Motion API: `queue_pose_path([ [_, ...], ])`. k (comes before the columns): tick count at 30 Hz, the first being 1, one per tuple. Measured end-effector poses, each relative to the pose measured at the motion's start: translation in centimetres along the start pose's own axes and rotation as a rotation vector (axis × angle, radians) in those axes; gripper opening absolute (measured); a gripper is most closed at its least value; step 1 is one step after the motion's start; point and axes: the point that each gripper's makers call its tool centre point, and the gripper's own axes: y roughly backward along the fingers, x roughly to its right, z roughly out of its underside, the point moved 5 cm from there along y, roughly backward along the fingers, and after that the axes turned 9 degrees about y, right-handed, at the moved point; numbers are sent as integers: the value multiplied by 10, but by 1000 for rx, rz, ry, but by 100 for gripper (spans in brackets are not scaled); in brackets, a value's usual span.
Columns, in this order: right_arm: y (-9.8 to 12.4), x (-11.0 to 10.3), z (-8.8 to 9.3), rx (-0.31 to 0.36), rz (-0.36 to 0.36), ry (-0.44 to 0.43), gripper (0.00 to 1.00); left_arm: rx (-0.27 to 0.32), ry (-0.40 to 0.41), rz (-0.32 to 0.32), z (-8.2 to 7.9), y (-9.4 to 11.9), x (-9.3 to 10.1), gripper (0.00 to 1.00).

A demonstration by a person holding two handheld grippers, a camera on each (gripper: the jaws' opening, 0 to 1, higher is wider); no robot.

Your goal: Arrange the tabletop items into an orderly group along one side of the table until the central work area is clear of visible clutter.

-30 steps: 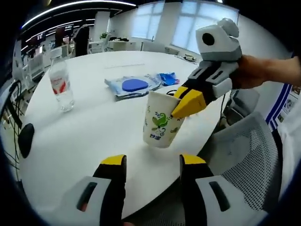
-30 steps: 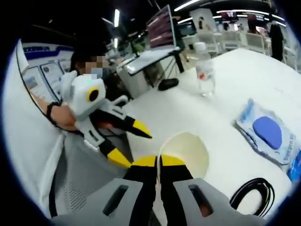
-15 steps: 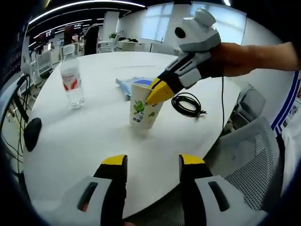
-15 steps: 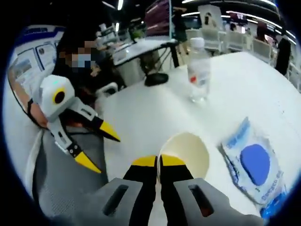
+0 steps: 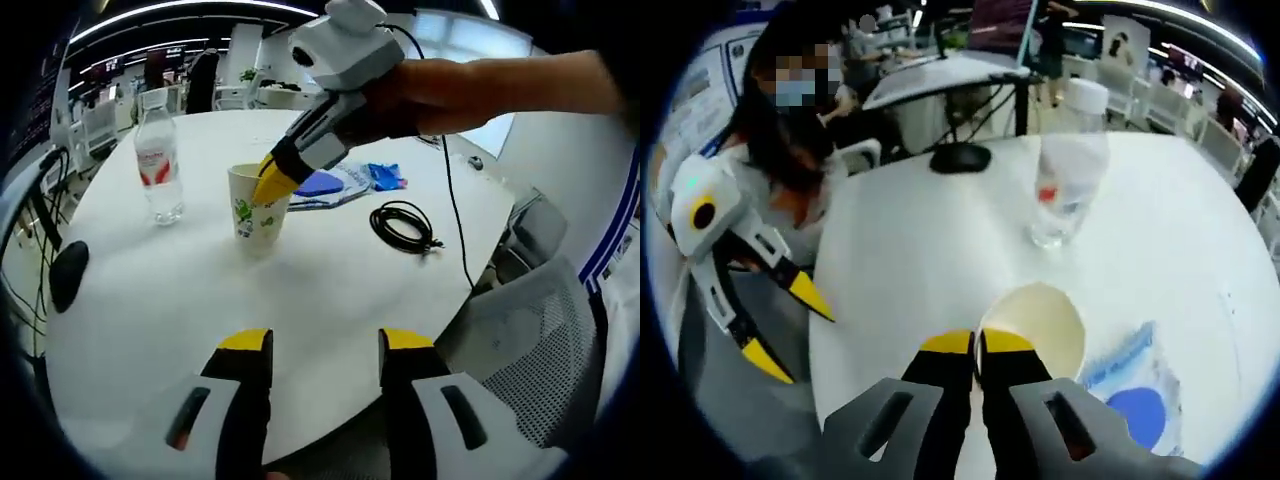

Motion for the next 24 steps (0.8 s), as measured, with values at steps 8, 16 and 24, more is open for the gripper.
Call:
queue_pose_path([
  [8, -7, 30, 1, -44, 54, 22, 0, 11, 31, -6, 2, 1, -4, 41],
  [16, -9, 54, 4, -74, 82, 16, 0, 6, 5, 8, 1, 0, 2, 40],
  [24, -15, 66, 7, -104, 96, 33, 0, 3, 5, 11, 1, 0, 2, 40],
])
